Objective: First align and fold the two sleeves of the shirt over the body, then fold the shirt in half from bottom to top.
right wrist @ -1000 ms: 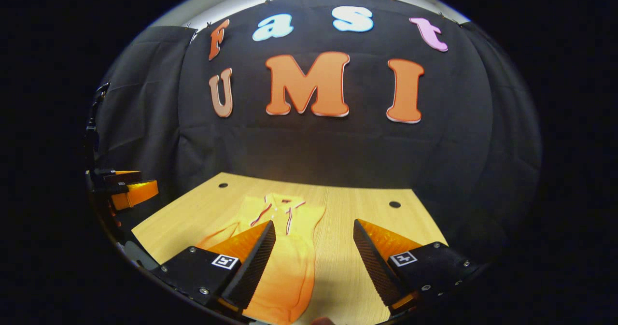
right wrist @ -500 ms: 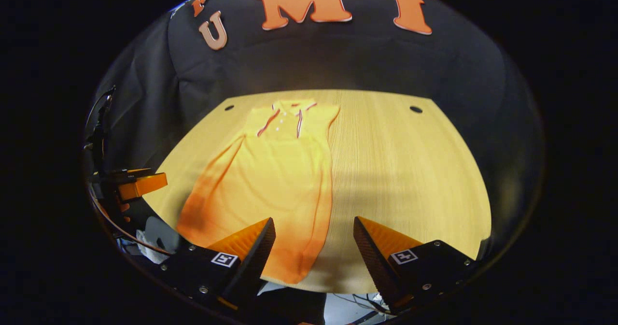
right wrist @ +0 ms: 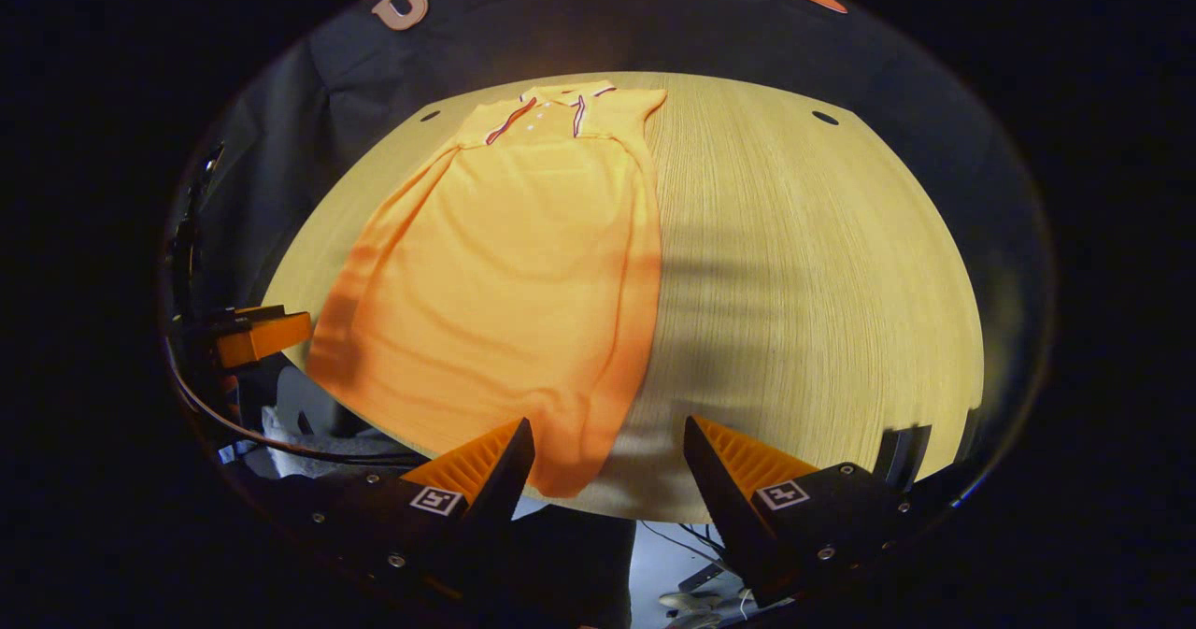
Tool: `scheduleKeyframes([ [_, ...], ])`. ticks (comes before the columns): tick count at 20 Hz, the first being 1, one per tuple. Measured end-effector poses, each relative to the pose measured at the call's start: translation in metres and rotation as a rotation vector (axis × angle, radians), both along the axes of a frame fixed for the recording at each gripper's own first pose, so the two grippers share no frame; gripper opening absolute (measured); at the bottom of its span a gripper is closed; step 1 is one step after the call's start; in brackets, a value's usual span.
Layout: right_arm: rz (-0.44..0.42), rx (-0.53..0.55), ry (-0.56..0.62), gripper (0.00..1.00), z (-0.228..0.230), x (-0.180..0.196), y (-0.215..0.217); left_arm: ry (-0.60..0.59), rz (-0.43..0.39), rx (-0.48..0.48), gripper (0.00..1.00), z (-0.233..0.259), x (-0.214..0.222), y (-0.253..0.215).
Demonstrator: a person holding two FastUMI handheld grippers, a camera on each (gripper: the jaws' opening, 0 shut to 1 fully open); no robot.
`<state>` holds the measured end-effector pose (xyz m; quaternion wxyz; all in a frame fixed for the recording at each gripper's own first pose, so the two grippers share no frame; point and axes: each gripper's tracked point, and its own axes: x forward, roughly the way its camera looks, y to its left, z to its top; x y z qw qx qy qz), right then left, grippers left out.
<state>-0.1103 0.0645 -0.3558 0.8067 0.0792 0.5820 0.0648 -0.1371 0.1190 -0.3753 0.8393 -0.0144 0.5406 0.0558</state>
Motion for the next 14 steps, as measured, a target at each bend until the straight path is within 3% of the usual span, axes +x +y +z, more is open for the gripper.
scheduleKeyframes([
  [7,0.04,-0.018,0.044,0.98,-0.016,-0.013,0.017,0.115,0.049,-0.059,1.0,-0.033,-0.018,0.003],
  [9,0.025,-0.007,0.068,0.98,-0.02,-0.014,0.021,0.138,0.039,-0.021,1.0,-0.037,-0.023,0.009],
  [14,0.023,-0.005,0.072,0.97,-0.021,-0.013,0.022,0.143,0.0,-0.029,0.99,-0.046,-0.005,-0.01],
])
